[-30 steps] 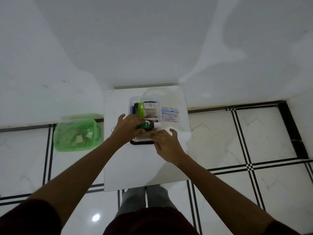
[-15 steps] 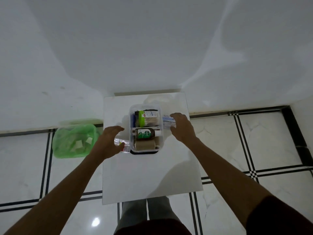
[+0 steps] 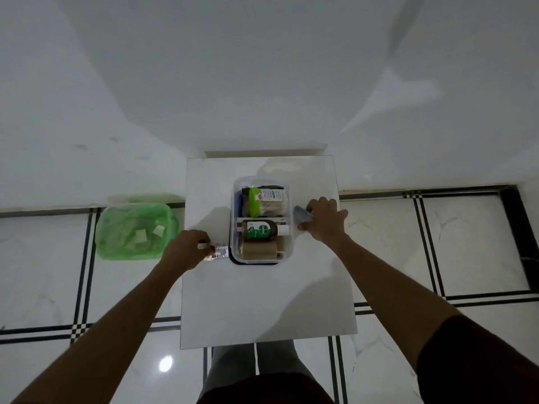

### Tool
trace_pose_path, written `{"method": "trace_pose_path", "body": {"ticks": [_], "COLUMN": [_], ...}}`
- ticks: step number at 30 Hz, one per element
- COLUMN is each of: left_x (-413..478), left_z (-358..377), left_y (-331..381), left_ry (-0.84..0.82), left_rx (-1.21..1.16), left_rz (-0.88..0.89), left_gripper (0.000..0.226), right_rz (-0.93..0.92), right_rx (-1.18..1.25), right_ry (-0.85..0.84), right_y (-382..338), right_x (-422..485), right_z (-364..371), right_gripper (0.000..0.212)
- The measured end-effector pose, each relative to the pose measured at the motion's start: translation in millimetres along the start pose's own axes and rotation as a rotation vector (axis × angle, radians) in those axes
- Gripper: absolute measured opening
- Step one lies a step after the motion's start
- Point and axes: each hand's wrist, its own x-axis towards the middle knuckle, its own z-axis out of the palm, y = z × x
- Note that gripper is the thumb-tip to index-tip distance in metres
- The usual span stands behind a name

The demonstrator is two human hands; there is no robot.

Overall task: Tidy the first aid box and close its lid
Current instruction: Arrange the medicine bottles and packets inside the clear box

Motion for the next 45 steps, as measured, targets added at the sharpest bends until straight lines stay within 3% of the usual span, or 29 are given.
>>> {"method": "trace_pose_path", "body": {"ticks": [3, 7, 11, 13, 16, 19, 24, 27, 31, 33, 40, 45], "left_x": [-9, -26, -37, -34, -23, -12, 1, -2, -8, -8, -6, -11], "left_z": [-11, -37, -57, -63, -62, -50, -30, -24, -17, -17, -22, -26], "left_y": [-1, 8, 42, 67, 103, 126, 124, 116, 113, 112, 108, 100], "left_ry": [0.108, 0.333, 0.486, 0.521, 0.547, 0.561, 0.553, 0.498, 0.546, 0.523, 0.330, 0.169], "left_rx": [-0.131, -0.294, -0.795, -0.887, -0.883, -0.822, -0.669, -0.637, -0.554, -0.565, -0.670, -0.979], "left_rz": [-0.119, -0.241, -0.298, -0.248, -0.188, -0.151, -0.229, -0.263, -0.101, -0.083, -0.100, -0.241], "left_gripper": [0.010, 0.016, 0.010, 0.009, 0.014, 0.016, 0.024, 0.029, 0.025, 0.037, 0.039, 0.015], "right_rz": [0.081, 0.069, 0.140, 0.154, 0.111, 0.108, 0.028, -0.027, -0.058, -0.050, 0.015, 0.166], "right_rx": [0.260, 0.545, 0.729, 0.852, 1.073, 1.196, 1.054, 0.841, 0.646, 0.584, 0.578, 0.837], "right_ry": [0.007, 0.072, 0.220, 0.236, 0.101, -0.107, -0.259, -0.168, -0.021, 0.017, 0.119, 0.128], "right_y": [7, 13, 14, 8, -13, -37, -60, -64, -65, -63, -66, -61], "right_x": [-6, -21, -45, -61, -83, -95, -92, -86, -85, -86, -89, -92], "right_z": [6, -1, -26, -43, -64, -65, -46, -43, -41, -37, -22, -19], "right_gripper": [0.024, 0.036, 0.027, 0.023, 0.010, 0.016, 0.018, 0.019, 0.017, 0.020, 0.045, 0.063]}}
